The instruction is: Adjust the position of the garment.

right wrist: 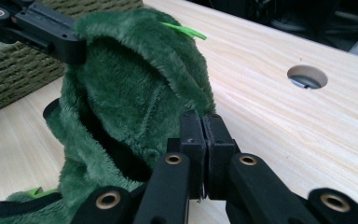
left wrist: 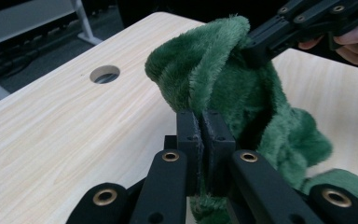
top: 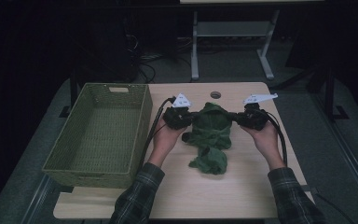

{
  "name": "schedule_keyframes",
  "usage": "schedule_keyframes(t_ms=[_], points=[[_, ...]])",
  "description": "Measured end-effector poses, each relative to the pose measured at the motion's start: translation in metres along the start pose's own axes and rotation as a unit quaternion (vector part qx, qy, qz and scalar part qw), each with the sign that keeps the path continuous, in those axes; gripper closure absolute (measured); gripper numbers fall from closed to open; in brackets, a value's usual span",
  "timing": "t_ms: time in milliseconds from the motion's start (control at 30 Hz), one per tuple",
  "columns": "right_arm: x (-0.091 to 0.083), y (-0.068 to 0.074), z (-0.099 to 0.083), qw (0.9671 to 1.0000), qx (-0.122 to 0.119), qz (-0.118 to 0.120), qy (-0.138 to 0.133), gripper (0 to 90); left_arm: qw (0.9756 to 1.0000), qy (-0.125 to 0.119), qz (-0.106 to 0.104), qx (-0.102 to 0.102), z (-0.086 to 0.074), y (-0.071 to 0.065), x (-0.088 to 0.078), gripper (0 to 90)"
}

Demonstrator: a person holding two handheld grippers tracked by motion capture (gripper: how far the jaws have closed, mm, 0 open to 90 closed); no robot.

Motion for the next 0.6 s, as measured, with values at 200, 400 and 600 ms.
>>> schedule_keyframes(t_ms=[200, 400, 600], points=[[-0.014, 0.011, -0.006, 0.9998, -0.014, 0.013, -0.012, 88.2, 0.9999, -0.002, -0.010, 0.011, -0.005, -0.017, -0.009, 86.5], [-0.030, 0.024, -0.015, 0.9992, -0.029, 0.019, -0.023, 88.1, 0.9995, -0.008, -0.026, 0.019, -0.011, -0.035, -0.017, 86.5], [-0.039, 0.036, -0.027, 0.9985, -0.039, 0.028, -0.024, 88.2, 0.9989, -0.006, -0.036, 0.029, -0.018, -0.048, -0.024, 86.6]])
Point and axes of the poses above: each handheld gripper's, and its own axes: x roughly forward along the jaws, z roughly out of its top, y roughly to its left, the point moved 4 cm from there along x, roughly forward along the jaws, and after that the axes turned 7 degrees about -z, right-handed, at the moved point
